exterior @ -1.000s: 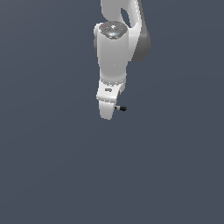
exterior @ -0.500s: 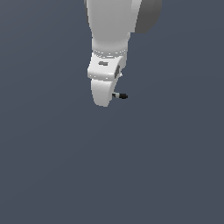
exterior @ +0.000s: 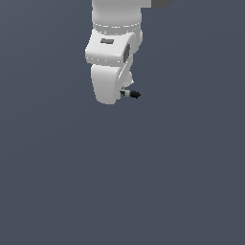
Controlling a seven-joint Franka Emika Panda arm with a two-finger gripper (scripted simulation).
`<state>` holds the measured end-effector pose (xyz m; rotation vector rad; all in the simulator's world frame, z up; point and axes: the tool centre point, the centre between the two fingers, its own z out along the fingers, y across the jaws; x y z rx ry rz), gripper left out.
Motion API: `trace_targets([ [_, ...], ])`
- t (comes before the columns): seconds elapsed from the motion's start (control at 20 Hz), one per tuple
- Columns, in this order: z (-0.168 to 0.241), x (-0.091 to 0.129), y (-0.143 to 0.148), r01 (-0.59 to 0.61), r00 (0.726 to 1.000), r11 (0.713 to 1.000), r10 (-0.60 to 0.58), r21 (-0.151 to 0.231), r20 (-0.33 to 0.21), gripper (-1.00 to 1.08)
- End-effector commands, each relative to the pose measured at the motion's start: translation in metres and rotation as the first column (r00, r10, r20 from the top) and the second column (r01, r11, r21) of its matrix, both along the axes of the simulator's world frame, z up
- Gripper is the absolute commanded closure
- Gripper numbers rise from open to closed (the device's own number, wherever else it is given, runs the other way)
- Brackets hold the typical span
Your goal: Pick up the object and move it to a goal position.
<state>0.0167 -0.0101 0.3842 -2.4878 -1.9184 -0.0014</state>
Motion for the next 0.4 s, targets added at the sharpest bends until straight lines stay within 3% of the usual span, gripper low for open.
trace_targets([
  [0.0,0.0075,0.0025,-0.0007,0.0,1.0,1.0,0.0,0.0,-0.001,1.08],
  [0.35,0.0145,0.0054,-0.0014,0.0,1.0,1.0,0.0,0.0,-0.001,1.08],
])
